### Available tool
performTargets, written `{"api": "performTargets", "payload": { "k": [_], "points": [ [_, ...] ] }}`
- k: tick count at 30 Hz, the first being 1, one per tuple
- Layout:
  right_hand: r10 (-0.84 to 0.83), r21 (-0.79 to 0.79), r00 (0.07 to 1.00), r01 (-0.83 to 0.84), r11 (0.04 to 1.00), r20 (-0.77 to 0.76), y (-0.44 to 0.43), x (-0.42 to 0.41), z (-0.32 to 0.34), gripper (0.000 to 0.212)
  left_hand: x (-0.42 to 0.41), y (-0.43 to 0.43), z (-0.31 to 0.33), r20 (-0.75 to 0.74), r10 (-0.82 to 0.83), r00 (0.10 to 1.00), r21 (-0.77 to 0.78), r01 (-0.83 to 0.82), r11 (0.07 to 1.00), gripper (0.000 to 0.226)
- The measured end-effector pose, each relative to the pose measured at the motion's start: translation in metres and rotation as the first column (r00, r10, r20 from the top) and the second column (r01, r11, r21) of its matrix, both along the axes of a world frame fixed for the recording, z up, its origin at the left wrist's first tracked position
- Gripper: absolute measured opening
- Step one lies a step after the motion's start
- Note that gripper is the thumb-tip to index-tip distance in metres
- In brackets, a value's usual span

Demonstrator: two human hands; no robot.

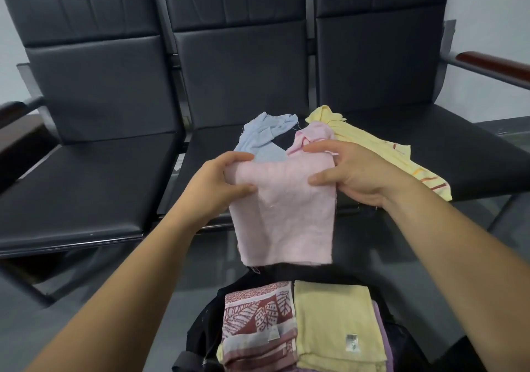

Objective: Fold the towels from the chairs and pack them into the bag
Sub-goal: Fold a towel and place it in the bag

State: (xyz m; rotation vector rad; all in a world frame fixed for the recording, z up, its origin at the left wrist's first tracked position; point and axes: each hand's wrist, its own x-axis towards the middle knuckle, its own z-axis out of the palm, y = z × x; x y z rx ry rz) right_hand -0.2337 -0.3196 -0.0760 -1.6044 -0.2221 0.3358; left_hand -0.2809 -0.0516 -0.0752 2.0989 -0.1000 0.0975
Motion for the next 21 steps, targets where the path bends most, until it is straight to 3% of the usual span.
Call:
{"api": "performTargets", "payload": {
  "k": [2, 3, 6, 10, 14, 18, 19, 21],
  "points": [
    [-0.036, -0.375, 0.983, 0.103, 0.921, 0.181, 0.001, -0.004, -0.001, 0.047, -0.001, -0.003, -0.001, 0.073, 0.001, 0.997, 0.207, -0.017, 0.978, 0.038],
    [-0.048, -0.456, 0.966, 0.163, 0.875, 0.252, 0.001, -0.004, -0.003, 0.040, -0.001, -0.005, -0.003, 0.082, -0.001, 0.997, 0.233, -0.018, 0.972, 0.029],
    [-0.120, -0.359, 0.949, 0.224, 0.906, 0.291, -0.001, -0.007, -0.006, 0.015, -0.001, -0.009, -0.008, 0.069, 0.021, 0.997, 0.207, -0.035, 0.978, 0.006],
    [-0.187, -0.268, 0.953, 0.250, 0.931, 0.239, -0.006, -0.007, -0.012, 0.006, -0.007, -0.017, -0.007, 0.041, -0.004, 0.999, 0.026, 0.003, 1.000, 0.008],
    [-0.386, -0.104, 0.919, 0.393, 0.913, 0.085, -0.013, -0.008, -0.019, 0.016, -0.012, -0.028, -0.013, 0.021, 0.019, 1.000, -0.141, -0.016, 0.990, 0.026],
    [-0.316, -0.013, 0.948, 0.316, 0.949, 0.030, -0.030, -0.020, -0.022, 0.054, -0.009, -0.035, -0.025, -0.011, -0.031, 0.999, -0.058, 0.030, 0.998, 0.049],
    [-0.271, -0.046, 0.962, 0.272, 0.961, 0.027, -0.034, -0.026, -0.019, 0.053, -0.010, -0.038, -0.027, 0.004, -0.035, 0.999, -0.004, 0.035, 0.999, 0.048],
    [-0.164, -0.352, 0.971, 0.216, 0.911, 0.174, -0.044, -0.036, -0.017, 0.051, -0.011, -0.043, -0.031, 0.055, -0.031, 0.998, 0.136, 0.023, 0.990, 0.036]
  ]
}}
